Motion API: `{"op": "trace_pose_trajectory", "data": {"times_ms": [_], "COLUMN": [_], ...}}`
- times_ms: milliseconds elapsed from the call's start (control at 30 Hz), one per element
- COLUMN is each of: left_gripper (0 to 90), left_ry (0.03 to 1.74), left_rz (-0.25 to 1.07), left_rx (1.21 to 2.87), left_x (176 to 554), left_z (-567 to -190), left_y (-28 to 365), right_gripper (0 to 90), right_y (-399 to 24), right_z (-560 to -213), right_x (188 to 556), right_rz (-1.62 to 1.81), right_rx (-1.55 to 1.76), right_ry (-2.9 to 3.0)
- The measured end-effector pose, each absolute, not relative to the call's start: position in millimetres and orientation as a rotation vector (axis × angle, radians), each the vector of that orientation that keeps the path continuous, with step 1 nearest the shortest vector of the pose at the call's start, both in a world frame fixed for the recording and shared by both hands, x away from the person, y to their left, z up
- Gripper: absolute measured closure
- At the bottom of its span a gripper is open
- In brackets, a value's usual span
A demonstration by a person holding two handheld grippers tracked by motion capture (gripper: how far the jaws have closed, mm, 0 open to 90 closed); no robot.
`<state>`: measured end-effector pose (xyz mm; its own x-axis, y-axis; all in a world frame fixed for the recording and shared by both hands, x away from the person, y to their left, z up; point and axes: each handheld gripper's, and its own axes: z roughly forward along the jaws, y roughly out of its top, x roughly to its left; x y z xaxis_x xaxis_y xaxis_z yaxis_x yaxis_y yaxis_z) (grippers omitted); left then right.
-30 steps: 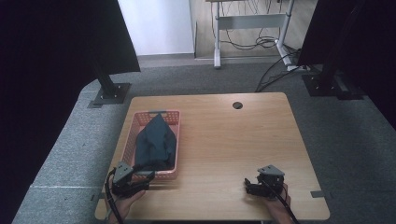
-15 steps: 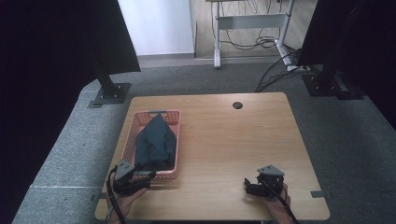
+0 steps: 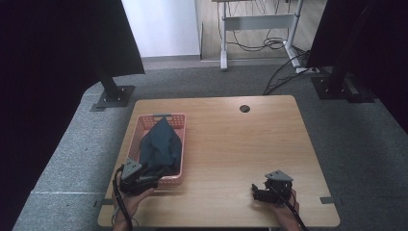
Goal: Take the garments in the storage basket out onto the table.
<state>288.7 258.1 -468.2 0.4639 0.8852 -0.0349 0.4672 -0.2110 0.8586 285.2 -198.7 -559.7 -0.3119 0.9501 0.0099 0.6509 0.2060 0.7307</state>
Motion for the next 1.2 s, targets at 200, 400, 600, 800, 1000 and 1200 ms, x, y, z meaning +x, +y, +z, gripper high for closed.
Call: {"op": "trace_pose_trajectory", "data": {"times_ms": [200,400,600,800,1000,1200], "left_gripper": [28.0,28.0,28.0,28.2,28.3,28.2], "left_ry": [1.147,1.147,1.145,1.163,1.177,1.181], "left_rz": [0.604,0.607,0.611,0.556,0.573,0.575], "left_rx": [1.847,1.835,1.839,1.822,1.835,1.850], "left_x": [295.4,298.9,304.2,312.0,316.8,321.6], "left_z": [-466.7,-462.6,-459.7,-463.9,-465.6,-466.7], "left_y": [256.6,255.0,252.4,254.4,255.0,252.8], "right_gripper": [7.4,7.4,7.4,7.4,7.4,7.4], "right_y": [-198.7,-198.5,-198.4,-198.3,-198.3,-198.2], "right_z": [-559.7,-559.7,-559.7,-559.7,-559.7,-559.7], "right_x": [284.9,284.8,284.6,284.5,284.5,284.4], "right_rz": [0.896,0.896,0.897,0.897,0.897,0.897], "right_rx": [1.483,1.484,1.484,1.482,1.482,1.482], "right_ry": [2.043,2.043,2.044,2.045,2.045,2.045]}}
